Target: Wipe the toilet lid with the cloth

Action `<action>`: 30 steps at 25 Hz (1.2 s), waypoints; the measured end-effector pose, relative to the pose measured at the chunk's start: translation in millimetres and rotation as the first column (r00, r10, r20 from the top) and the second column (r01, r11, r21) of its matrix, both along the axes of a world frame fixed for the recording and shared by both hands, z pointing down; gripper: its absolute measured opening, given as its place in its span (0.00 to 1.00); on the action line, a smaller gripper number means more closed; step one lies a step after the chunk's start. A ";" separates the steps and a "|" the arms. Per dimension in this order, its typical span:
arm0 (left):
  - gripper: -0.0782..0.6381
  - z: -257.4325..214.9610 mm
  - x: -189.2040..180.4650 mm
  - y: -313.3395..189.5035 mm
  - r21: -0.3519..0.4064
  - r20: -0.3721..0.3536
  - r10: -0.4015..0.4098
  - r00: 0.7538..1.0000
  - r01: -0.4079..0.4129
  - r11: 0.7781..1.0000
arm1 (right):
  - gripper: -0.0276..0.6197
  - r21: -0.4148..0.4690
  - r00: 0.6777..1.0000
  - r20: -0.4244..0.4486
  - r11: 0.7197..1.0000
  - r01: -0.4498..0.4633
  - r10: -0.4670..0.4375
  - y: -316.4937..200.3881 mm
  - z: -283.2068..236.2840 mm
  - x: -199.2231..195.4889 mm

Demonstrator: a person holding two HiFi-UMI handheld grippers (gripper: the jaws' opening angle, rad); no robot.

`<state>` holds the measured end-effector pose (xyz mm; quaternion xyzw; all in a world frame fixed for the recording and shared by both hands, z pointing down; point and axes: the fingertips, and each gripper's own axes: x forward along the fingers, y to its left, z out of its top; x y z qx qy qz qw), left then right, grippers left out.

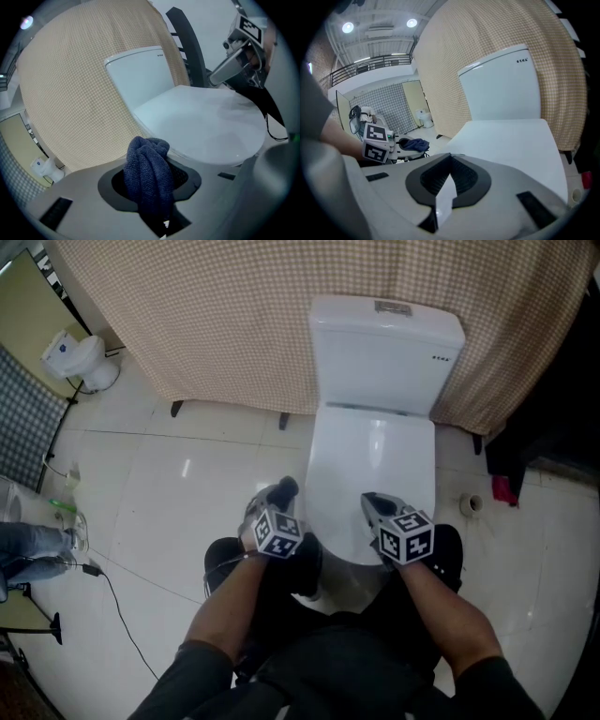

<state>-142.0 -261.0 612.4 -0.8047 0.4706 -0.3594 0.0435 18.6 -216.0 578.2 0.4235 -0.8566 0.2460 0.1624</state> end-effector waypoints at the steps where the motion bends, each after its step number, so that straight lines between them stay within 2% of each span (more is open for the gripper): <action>1: 0.27 -4.2 -2.6 0.1 0.011 -0.015 -0.003 1.000 0.003 1.000 | 0.05 0.002 1.000 0.003 1.000 0.001 -0.001 -0.5 -1.3 -1.7; 5: 0.27 -24.0 -8.4 1.1 0.038 -0.120 0.000 0.993 0.005 0.999 | 0.05 0.012 1.000 0.012 1.000 -0.010 0.010 -3.3 -7.7 -1.9; 9: 0.28 -49.1 -8.3 -0.2 0.064 -0.271 0.003 0.963 0.015 0.998 | 0.05 0.031 0.999 0.030 0.999 -0.035 0.034 -6.6 -19.5 6.3; 11: 0.27 -65.2 -3.9 1.8 0.088 -0.320 0.025 0.947 0.004 0.996 | 0.05 0.045 0.999 0.036 0.998 -0.043 0.041 -6.2 -27.6 9.7; 17: 0.28 -110.6 14.4 10.2 0.153 -0.395 0.097 0.914 -0.039 0.988 | 0.05 0.083 0.998 0.043 0.995 -0.054 0.051 -1.9 -47.6 21.5; 23: 0.28 -136.3 30.8 28.1 0.183 -0.422 0.147 0.895 -0.075 0.980 | 0.05 0.104 0.996 0.068 0.992 -0.071 0.064 8.6 -67.5 32.8; 30: 0.28 -173.2 54.1 48.1 0.216 -0.511 0.208 0.834 -0.110 0.970 | 0.05 0.166 0.995 0.087 0.984 -0.069 0.055 18.6 -108.1 45.5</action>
